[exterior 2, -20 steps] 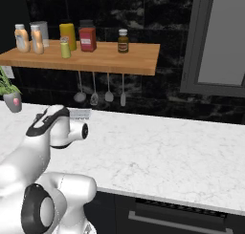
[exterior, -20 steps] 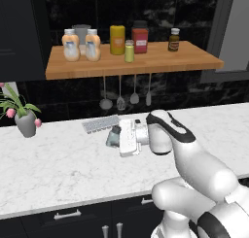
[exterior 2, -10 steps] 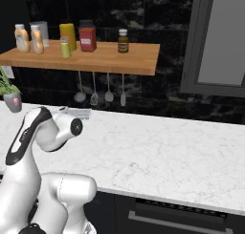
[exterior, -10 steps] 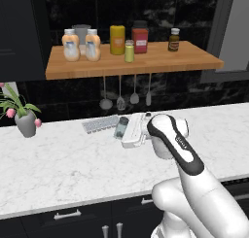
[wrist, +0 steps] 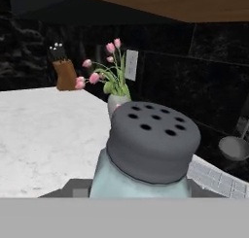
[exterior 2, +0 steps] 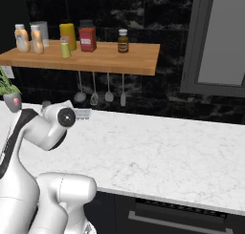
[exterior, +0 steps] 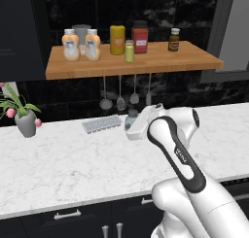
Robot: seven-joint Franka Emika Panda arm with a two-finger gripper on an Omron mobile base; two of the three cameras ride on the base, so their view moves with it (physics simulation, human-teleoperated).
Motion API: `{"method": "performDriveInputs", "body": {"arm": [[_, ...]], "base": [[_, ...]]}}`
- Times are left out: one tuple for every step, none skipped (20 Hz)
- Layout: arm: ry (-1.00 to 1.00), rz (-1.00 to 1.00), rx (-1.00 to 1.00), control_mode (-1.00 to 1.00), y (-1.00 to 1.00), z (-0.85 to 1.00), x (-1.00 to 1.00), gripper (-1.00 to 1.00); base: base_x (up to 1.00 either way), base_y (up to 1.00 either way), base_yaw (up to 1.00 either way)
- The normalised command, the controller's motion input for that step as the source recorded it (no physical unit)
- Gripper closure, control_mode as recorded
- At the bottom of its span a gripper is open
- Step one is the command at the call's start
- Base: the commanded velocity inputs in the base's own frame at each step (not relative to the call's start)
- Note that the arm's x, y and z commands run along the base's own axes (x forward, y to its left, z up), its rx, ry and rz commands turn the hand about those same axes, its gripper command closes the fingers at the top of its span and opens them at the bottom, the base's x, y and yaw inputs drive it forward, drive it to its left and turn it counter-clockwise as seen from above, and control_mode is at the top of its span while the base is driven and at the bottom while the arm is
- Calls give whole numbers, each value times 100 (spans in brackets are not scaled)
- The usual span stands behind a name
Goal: Put the shaker and condiment bottle from the counter next to their counterparts in the cabinet.
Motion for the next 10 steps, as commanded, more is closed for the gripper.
{"method": "performDriveInputs", "body": {"arm": [[5, -12, -14, -100, -31, 41, 0, 100], [6, -12, -13, -100, -33, 42, 0, 100], [6, -12, -13, -100, -35, 42, 0, 100], [6, -12, -13, -100, -35, 42, 0, 100], [6, -12, -12, -100, -36, 43, 0, 100], [6, -12, -12, -100, -36, 46, 0, 100], [6, -11, -11, -100, -37, 47, 0, 100], [3, -10, -10, -100, -36, 51, 0, 100], [1, -8, -9, -100, -33, 51, 0, 100], [0, -7, -8, -100, -30, 54, 0, 100]], "base": [[0, 0, 0], [0, 0, 0], [0, 0, 0], [0, 0, 0], [0, 0, 0], [0, 0, 0], [0, 0, 0], [0, 0, 0], [0, 0, 0], [0, 0, 0]]}}
